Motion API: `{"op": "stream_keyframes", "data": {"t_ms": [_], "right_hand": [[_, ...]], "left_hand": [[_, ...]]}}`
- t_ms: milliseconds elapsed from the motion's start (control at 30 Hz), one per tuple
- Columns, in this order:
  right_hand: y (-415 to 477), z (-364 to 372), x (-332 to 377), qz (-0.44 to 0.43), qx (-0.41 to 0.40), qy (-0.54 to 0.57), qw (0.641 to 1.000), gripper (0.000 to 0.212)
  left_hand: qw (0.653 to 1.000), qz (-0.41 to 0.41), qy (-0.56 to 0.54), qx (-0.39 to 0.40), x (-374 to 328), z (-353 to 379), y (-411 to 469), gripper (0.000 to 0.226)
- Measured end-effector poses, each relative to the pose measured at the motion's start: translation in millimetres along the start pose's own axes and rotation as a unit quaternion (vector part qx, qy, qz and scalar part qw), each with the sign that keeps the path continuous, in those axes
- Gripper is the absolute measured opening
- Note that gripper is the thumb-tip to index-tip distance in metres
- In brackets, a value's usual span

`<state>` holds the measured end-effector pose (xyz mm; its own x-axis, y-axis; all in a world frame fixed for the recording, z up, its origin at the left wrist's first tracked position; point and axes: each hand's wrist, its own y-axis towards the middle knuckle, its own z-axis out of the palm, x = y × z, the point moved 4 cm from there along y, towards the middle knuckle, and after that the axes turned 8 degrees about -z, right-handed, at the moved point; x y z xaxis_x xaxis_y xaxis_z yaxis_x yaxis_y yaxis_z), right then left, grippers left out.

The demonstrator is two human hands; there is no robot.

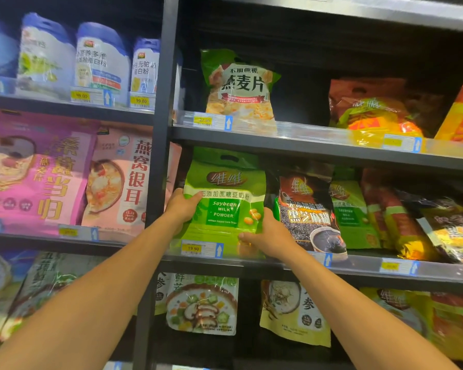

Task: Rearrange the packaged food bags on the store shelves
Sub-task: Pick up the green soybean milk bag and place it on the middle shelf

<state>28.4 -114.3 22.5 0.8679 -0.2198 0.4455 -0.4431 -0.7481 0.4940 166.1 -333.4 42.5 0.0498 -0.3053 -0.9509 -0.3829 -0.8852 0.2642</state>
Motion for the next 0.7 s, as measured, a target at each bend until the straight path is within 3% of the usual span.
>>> {"op": "stream_keyframes", "data": {"t_ms": [200,400,600,700], "right_hand": [[-1.1,-0.4,8.4,-0.033,-0.025,-0.003,0.999,0.078],[4.9,-6.0,16.4,-0.061,-0.035,0.025,0.997,0.071],[17.8,-24.8,23.1,-0.072,-0.054,0.043,0.995,0.076],[23.7,-35.7,23.4,-0.065,-0.063,0.05,0.995,0.089]], "left_hand": [[0.999,-0.025,-0.034,0.009,-2.5,-2.6,-3.3,0.042],[0.999,-0.036,-0.029,0.013,-11.7,-8.2,-8.7,0.049],[0.999,-0.027,-0.024,0.019,-39.2,-11.6,-6.6,0.055],[0.999,-0.034,0.018,0.007,-56.5,-12.7,-9.3,0.068]]}}
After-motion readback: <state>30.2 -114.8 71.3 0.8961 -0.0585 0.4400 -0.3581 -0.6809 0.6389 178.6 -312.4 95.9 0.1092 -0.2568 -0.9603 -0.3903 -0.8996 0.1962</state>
